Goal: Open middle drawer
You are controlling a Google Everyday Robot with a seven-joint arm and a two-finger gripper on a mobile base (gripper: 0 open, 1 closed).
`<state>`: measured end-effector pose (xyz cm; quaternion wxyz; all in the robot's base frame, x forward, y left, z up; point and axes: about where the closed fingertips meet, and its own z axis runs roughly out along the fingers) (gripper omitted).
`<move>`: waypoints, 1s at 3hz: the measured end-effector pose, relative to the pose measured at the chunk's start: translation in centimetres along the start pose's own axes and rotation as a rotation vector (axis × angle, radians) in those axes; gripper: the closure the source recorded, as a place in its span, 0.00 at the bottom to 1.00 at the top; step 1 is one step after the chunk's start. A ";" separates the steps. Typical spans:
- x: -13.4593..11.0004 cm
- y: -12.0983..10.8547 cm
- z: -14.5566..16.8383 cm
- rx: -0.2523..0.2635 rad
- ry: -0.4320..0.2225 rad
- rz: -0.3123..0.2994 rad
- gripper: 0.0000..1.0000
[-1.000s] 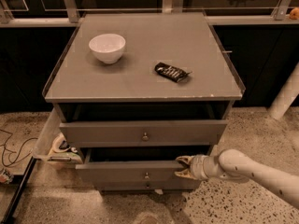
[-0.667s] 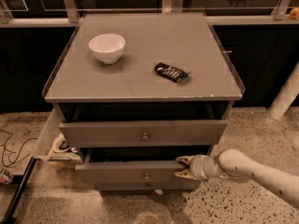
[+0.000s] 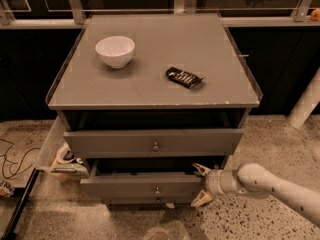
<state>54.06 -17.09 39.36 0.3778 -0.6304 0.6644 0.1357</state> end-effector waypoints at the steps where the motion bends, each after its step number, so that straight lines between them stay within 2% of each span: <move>1: 0.4 1.0 -0.2 -0.013 -0.017 0.024 0.37; 3: 0.0 1.5 -0.8 -0.021 -0.025 0.031 0.85</move>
Offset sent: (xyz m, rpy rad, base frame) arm -0.0543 -0.0236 -0.0354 0.1110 0.1113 -0.0160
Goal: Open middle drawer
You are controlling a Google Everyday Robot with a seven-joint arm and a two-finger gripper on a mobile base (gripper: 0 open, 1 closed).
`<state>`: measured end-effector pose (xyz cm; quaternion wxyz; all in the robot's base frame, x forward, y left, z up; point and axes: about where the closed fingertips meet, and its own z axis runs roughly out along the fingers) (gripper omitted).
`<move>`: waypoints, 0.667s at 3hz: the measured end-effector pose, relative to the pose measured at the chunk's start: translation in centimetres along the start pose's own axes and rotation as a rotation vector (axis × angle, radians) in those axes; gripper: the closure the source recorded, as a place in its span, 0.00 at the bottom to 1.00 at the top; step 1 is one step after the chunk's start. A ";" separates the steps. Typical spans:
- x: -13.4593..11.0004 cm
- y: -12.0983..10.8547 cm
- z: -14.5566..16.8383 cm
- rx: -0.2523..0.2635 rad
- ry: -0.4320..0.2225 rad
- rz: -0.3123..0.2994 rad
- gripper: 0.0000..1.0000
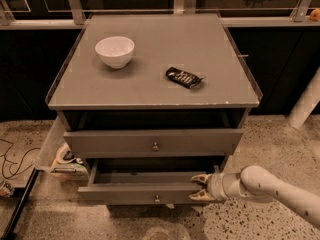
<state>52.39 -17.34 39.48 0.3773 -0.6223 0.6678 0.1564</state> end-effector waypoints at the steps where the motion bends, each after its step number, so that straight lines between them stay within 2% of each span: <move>1: -0.1 0.0 -0.1 0.000 0.000 0.000 1.00; 2: -0.3 0.5 -0.3 -0.001 0.008 0.002 1.00</move>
Offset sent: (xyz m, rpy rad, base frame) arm -0.1423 -0.0086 0.0342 -0.1594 0.0670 -0.0709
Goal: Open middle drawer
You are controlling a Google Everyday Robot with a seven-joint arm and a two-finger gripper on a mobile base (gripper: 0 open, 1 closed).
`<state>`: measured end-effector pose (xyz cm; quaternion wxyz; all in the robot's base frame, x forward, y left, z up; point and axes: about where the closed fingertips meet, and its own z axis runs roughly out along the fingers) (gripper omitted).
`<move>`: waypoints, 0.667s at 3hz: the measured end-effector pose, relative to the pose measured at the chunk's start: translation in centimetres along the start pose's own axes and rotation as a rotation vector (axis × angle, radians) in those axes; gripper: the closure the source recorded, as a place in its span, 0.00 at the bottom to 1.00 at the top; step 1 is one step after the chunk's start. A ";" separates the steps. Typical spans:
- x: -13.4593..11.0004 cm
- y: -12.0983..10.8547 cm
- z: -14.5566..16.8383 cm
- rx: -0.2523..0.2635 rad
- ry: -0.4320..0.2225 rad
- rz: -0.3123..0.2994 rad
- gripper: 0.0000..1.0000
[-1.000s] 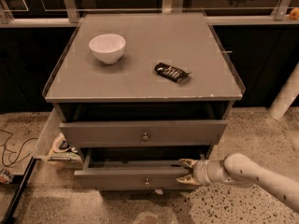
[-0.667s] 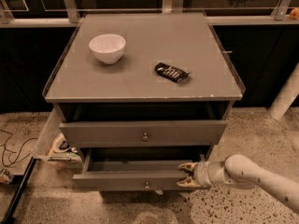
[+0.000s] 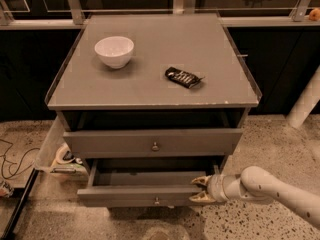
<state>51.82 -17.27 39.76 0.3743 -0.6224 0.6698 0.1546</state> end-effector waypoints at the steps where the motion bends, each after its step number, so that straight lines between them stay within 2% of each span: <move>1: 0.0 0.7 -0.2 0.002 0.008 0.008 1.00; 2: -0.1 0.8 -0.2 0.002 0.008 0.008 1.00</move>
Offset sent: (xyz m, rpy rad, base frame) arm -0.2566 -0.0005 -0.0364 -0.0754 0.2284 -0.3331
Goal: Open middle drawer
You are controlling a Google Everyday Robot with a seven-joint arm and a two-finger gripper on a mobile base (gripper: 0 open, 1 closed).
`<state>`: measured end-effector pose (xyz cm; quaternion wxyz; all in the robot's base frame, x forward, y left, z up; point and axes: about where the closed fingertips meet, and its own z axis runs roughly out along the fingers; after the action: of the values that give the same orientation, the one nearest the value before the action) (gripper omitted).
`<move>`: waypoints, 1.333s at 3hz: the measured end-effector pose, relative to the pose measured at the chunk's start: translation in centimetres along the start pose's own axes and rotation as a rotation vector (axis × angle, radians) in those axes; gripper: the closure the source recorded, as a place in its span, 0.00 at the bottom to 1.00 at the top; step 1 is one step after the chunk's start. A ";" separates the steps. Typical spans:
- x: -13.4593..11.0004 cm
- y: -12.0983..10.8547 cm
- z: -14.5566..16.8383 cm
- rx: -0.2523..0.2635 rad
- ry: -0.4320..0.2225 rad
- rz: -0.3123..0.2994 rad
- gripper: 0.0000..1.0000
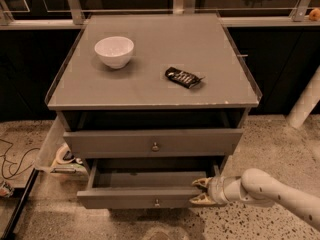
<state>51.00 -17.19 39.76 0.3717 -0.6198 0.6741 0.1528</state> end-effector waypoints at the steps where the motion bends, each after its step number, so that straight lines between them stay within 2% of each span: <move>1: 0.2 2.9 -0.6 0.010 0.030 0.042 1.00; 2: 0.0 5.2 -1.2 0.011 0.051 0.068 0.86; 4: -0.3 5.7 -1.8 0.006 0.065 0.072 0.40</move>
Offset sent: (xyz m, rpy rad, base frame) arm -0.0194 0.0001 -0.0028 -0.0098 0.0174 -0.0288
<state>45.05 -17.14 39.73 0.3454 -0.5987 0.7082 0.1440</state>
